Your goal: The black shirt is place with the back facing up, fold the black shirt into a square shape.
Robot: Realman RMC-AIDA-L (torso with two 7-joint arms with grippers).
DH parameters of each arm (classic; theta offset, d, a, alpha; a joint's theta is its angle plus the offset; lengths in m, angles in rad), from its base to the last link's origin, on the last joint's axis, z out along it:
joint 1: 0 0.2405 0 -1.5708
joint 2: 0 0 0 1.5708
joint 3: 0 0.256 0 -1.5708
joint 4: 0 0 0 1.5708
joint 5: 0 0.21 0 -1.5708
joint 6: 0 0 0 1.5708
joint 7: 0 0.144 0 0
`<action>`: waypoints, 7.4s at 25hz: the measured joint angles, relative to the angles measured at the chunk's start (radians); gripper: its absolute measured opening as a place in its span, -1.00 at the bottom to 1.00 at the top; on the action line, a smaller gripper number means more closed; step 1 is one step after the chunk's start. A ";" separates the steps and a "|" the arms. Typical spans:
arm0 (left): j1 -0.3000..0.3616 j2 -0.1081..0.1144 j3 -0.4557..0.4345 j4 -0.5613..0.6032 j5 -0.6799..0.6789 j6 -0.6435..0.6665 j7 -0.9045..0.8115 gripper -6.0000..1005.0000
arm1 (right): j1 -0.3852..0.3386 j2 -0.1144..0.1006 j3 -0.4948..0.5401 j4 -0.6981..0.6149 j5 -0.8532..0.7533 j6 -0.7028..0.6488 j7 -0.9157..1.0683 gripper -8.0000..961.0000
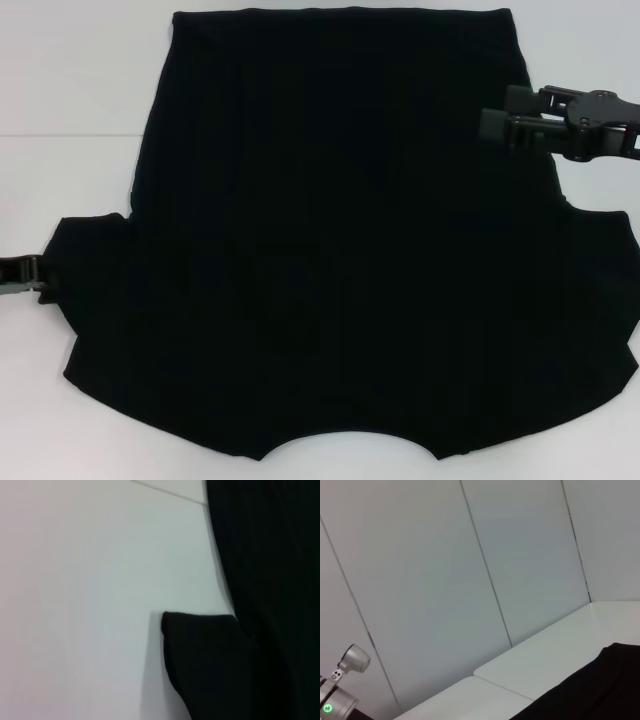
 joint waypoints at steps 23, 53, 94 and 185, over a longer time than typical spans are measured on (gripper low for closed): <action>-0.029 0.009 0.003 0.015 0.013 -0.206 0.007 -0.93 | -0.005 0.023 0.000 0.000 0.001 0.008 -0.012 0.74; -0.023 -0.143 0.216 0.003 -0.548 0.129 0.354 -0.72 | -0.030 0.007 0.045 0.000 0.002 0.009 -0.006 0.74; 0.066 -0.121 0.340 -0.141 -0.828 0.358 1.169 0.86 | -0.055 -0.203 -0.032 0.157 -0.547 0.169 0.836 0.71; 0.043 -0.143 0.377 -0.114 -0.744 0.328 1.068 0.86 | 0.023 -0.104 -0.035 0.060 -0.597 0.405 0.646 -0.85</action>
